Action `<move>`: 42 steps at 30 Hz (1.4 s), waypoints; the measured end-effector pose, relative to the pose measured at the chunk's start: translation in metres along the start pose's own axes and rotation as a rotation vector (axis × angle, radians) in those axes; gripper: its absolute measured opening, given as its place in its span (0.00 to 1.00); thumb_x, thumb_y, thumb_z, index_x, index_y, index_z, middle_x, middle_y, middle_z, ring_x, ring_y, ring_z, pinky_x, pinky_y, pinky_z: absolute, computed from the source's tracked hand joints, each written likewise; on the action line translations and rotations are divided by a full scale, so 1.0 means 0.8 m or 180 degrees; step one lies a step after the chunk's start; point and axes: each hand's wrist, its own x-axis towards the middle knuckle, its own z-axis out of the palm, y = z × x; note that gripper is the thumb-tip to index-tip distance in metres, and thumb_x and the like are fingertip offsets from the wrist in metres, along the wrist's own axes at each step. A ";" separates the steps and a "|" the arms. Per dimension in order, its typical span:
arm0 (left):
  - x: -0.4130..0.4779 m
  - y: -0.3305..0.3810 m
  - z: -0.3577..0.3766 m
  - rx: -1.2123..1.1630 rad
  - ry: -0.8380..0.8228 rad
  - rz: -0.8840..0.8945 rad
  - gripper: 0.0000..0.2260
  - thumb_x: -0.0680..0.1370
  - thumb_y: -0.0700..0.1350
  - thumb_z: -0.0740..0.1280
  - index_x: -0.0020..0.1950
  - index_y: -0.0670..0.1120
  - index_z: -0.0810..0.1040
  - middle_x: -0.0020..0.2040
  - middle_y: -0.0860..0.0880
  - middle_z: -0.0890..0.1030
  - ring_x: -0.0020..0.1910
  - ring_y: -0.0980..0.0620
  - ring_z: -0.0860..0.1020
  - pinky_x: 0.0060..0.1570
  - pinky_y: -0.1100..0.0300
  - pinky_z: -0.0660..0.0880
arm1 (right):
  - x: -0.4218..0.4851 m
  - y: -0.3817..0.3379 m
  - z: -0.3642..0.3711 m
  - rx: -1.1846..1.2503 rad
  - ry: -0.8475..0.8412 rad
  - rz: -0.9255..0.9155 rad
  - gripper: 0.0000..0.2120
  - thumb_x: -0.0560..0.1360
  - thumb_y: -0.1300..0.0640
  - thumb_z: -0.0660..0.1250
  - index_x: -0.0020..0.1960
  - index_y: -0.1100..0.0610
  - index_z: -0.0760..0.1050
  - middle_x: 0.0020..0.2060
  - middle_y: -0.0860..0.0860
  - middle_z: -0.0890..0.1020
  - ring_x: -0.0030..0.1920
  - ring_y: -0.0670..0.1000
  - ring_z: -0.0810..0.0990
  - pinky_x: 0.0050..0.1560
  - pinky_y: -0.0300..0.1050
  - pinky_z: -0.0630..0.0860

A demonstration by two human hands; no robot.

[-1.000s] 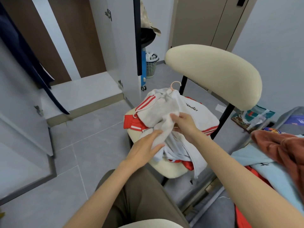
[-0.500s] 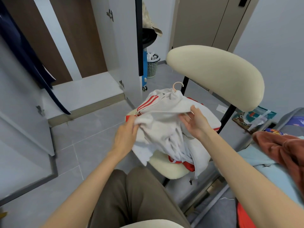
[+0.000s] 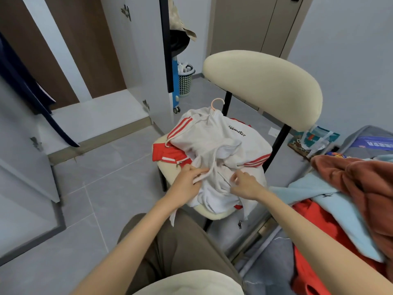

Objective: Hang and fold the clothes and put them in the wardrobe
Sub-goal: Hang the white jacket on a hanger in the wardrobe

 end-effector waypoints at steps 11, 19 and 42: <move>-0.028 -0.037 0.051 0.1353 -0.0538 -0.0617 0.26 0.77 0.48 0.63 0.74 0.61 0.62 0.76 0.51 0.56 0.73 0.44 0.53 0.72 0.46 0.54 | -0.010 0.049 0.085 -0.0922 0.0979 -0.0101 0.20 0.73 0.57 0.65 0.62 0.58 0.65 0.59 0.56 0.68 0.57 0.58 0.69 0.48 0.49 0.70; -0.039 -0.054 0.036 0.1121 -0.0225 -0.1038 0.24 0.80 0.40 0.56 0.76 0.55 0.62 0.62 0.41 0.72 0.58 0.41 0.73 0.56 0.54 0.71 | -0.008 0.060 0.070 -0.0332 0.1368 -0.0401 0.11 0.78 0.62 0.63 0.60 0.60 0.72 0.54 0.56 0.78 0.54 0.58 0.76 0.52 0.49 0.72; -0.032 -0.006 -0.022 -0.1094 0.1146 -0.0377 0.20 0.70 0.29 0.69 0.47 0.55 0.81 0.51 0.59 0.80 0.55 0.55 0.78 0.56 0.62 0.75 | -0.016 -0.040 -0.017 0.2319 0.1754 -0.0021 0.07 0.75 0.60 0.61 0.45 0.52 0.76 0.36 0.44 0.77 0.40 0.47 0.75 0.39 0.38 0.69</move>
